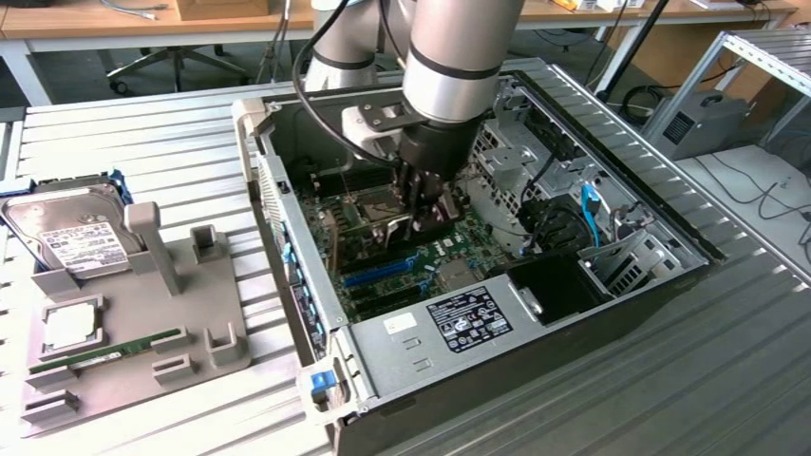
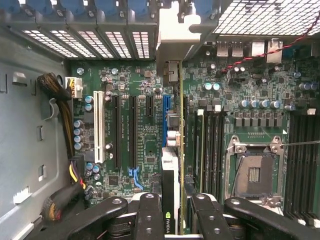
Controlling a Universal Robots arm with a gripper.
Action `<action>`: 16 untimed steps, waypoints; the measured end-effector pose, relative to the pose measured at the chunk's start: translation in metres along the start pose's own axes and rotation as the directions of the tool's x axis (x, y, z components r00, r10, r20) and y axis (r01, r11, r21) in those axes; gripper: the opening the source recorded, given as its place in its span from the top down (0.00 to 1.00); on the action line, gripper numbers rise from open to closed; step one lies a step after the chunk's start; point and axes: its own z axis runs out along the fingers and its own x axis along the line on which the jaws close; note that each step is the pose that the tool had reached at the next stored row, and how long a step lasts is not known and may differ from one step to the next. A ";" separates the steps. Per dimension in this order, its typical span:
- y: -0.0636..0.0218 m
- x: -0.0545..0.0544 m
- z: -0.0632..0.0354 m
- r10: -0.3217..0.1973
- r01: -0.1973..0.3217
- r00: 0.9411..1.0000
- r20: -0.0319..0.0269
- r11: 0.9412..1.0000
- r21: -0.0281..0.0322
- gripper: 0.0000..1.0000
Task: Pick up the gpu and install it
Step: 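Insert the gpu into the slot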
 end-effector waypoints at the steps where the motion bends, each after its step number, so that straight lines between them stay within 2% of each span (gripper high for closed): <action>1: 0.0002 0.000 0.0003 0.000 0.000 1.000 0.000 1.000 0.000 0.73; 16: 0.0045 0.000 0.0006 0.000 0.000 1.000 0.000 1.000 0.001 0.73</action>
